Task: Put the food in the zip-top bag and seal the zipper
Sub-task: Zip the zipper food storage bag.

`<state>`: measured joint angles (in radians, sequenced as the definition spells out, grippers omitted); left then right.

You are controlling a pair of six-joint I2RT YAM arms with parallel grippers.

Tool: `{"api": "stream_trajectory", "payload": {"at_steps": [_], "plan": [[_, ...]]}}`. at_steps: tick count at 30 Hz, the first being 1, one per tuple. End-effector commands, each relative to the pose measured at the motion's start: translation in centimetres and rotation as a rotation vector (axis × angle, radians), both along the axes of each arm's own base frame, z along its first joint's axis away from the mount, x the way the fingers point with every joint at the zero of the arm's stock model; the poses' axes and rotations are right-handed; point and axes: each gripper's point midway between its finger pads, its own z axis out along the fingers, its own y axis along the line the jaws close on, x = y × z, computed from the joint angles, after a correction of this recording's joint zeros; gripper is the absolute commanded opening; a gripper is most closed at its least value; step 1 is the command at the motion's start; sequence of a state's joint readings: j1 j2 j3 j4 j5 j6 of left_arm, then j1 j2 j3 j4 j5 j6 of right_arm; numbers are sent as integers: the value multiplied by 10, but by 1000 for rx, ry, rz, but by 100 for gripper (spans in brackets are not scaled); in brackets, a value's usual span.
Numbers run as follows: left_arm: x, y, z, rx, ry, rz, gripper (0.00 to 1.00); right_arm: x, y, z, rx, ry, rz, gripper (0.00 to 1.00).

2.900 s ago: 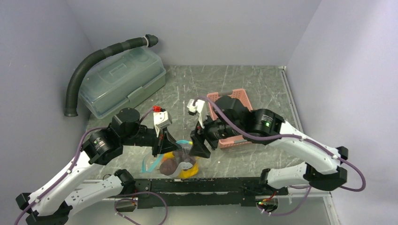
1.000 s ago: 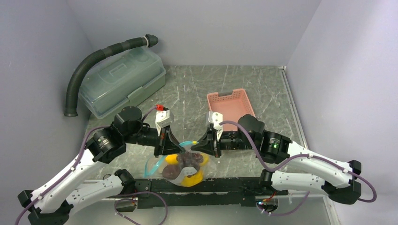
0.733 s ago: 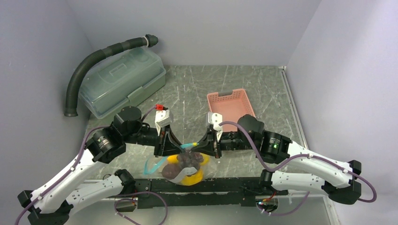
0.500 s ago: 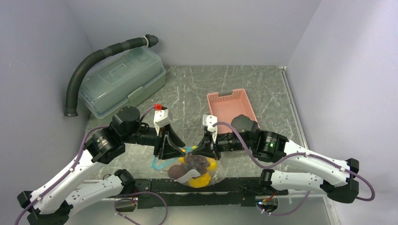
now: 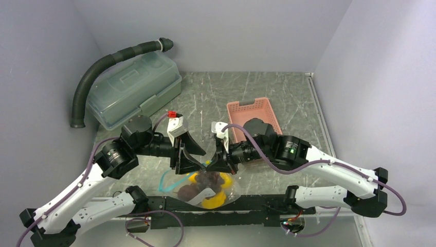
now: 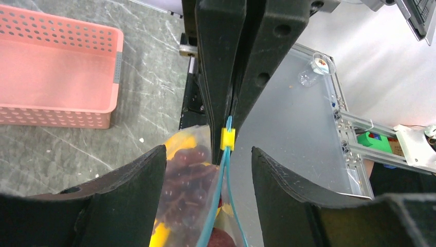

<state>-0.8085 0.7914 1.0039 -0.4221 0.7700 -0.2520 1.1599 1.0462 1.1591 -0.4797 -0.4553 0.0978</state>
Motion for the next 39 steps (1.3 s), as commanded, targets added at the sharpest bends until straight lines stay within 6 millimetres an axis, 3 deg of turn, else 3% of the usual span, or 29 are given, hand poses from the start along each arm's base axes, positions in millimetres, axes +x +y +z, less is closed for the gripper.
{"api": "stream_trajectory", "payload": {"at_steps": [1,21,33,39], "plan": [[-1,-4,20,-70,-53,-19,66,-7,4,33,67,18,33,0],[-4,-7,13,-47,-30,-61,38,-8,10,34,59,70,28,0],[-7,-6,9,-30,-19,-79,0,-2,11,33,58,66,-7,0],[-7,-5,8,-26,-16,-72,0,2,7,37,80,54,-41,0]]}}
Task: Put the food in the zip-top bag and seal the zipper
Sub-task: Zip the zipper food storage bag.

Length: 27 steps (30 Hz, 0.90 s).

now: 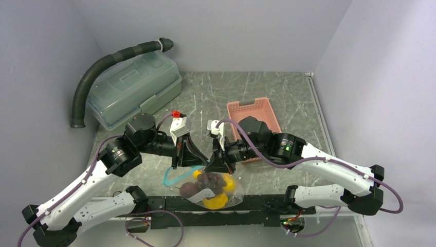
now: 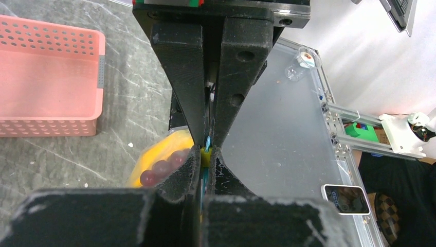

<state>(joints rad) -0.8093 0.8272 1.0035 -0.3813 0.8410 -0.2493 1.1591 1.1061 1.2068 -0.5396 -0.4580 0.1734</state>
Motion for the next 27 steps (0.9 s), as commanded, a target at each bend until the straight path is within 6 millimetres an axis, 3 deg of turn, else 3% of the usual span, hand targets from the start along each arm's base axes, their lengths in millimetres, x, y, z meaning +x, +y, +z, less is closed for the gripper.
{"api": "stream_trajectory", "payload": {"at_steps": [1,13,27], "plan": [[-2,2,6,-10,-20,-1,0,3,1,47,156,-52,-26,0],[-2,6,1,6,-18,13,0,8,-15,68,203,-99,-91,0],[-1,11,-4,29,-19,42,0,38,-43,98,284,-162,-332,0]]}}
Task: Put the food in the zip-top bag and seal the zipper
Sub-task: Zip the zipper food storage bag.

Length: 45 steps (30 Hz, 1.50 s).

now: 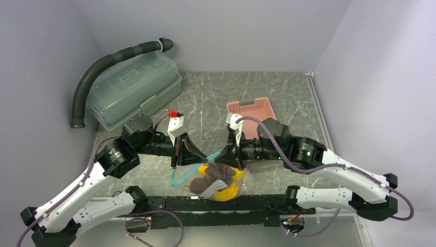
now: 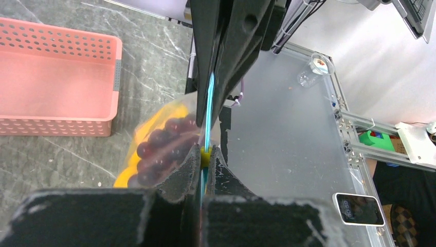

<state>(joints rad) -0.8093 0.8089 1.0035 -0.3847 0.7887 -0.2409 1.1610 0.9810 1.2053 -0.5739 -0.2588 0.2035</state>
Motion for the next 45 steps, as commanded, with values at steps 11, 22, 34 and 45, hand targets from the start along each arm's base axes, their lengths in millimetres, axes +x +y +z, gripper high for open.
{"api": "stream_trajectory", "payload": {"at_steps": [11,22,34,45], "plan": [[-8,12,-7,45,5,7,0,43,-47,91,301,-133,-352,0],[-7,16,-8,66,4,29,0,68,-72,98,329,-139,-553,0],[-7,25,-16,102,5,65,0,90,-90,99,314,-157,-718,0],[-4,32,-26,144,16,118,0,109,-111,87,261,-193,-877,0]]}}
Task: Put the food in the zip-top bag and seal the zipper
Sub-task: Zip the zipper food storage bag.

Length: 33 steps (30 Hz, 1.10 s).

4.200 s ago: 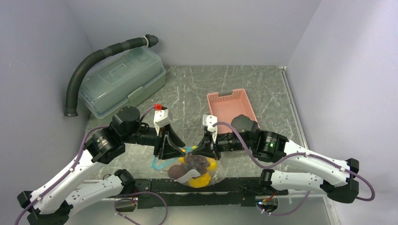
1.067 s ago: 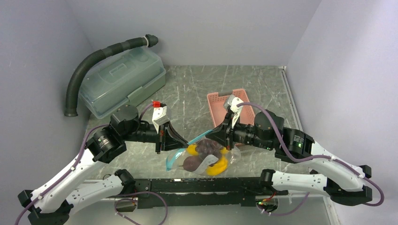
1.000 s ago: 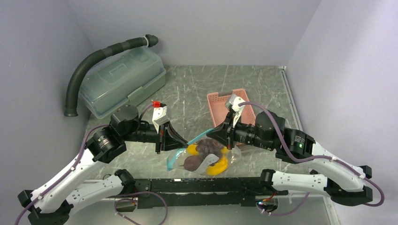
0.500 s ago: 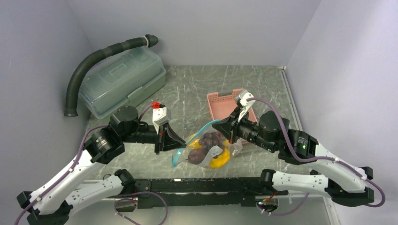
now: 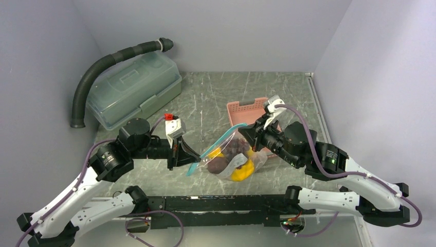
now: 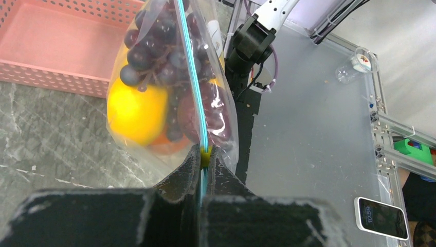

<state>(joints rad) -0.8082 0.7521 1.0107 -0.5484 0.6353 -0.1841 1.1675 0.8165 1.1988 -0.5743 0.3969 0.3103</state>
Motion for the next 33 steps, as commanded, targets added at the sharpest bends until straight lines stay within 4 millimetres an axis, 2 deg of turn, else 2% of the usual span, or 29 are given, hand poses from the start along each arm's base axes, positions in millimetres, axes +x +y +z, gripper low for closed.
{"api": "stream_trajectory", "payload": {"at_steps": [1,5,15,25,29,33], "plan": [[-14,12,-7,46,34,-17,0,28,-35,42,119,-97,-233,0],[-14,13,-8,51,40,-9,0,33,-41,40,89,-102,-281,0],[-11,15,-12,66,46,11,0,51,-74,36,-10,-156,-473,0],[-11,14,-14,65,44,11,0,52,-92,40,-12,-176,-532,0],[-9,13,-13,63,44,14,0,47,-79,42,6,-178,-450,0],[-4,11,-10,65,37,34,10,40,-56,44,33,-176,-329,0]]}}
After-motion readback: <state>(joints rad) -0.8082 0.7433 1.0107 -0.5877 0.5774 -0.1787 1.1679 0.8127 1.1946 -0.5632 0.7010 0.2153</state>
